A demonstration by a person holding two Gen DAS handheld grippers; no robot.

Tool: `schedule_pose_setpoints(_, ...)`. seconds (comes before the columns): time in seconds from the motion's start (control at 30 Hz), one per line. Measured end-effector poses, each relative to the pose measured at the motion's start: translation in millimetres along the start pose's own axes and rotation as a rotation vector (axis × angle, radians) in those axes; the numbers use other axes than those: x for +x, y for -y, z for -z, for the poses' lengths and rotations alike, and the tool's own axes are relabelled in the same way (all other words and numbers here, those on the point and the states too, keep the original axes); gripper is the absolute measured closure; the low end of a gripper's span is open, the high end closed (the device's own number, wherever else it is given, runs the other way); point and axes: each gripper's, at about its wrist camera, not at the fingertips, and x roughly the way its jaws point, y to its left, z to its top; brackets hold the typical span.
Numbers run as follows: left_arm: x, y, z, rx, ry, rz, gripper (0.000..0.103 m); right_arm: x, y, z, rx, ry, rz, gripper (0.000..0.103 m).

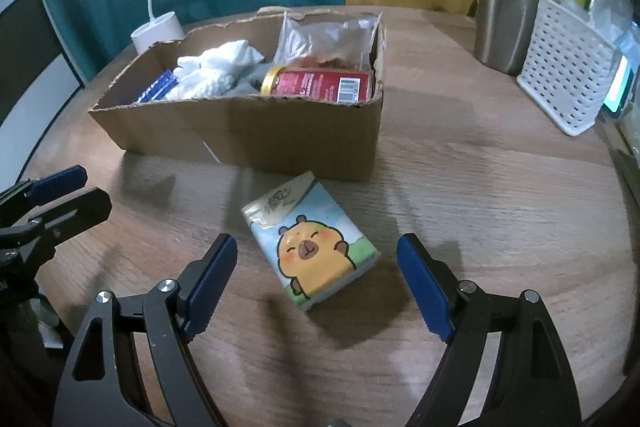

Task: Organize objects
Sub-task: 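Close the right tool on the capybara tissue pack and lift it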

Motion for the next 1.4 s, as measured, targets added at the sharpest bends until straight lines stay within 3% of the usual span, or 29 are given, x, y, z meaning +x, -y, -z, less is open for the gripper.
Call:
schedule_pose_setpoints(0.1,3,-1,-1,-0.006,-0.005,-0.007,0.026,3,-1,-1,-0.008,-0.006,-0.012,0.024)
schedule_pose_setpoints(0.17,4,-3,-2,-0.012,-0.007,-0.009,0.012,5,-3,-2,-0.025,-0.009,-0.01,0.027)
schedule_pose_setpoints(0.2,5,-3,-3,-0.013,-0.008,-0.007,0.012,6,-4,-3,-0.03,-0.009,-0.009,0.027)
schedule_pose_setpoints(0.23,5,-3,-3,-0.012,-0.011,-0.005,0.012,6,-4,-3,-0.032,-0.007,-0.009,0.027)
schedule_pose_setpoints(0.27,6,-3,-4,-0.011,-0.013,-0.004,0.012,7,-4,-3,-0.037,-0.003,-0.005,0.034)
schedule_pose_setpoints(0.4,8,-4,-5,-0.008,-0.022,-0.001,0.012,7,-5,-3,-0.051,0.0,-0.002,0.037)
schedule_pose_setpoints(1.4,-21,-23,-14,-0.027,0.06,0.026,0.012,-43,-40,-20,-0.106,0.104,-0.026,0.037)
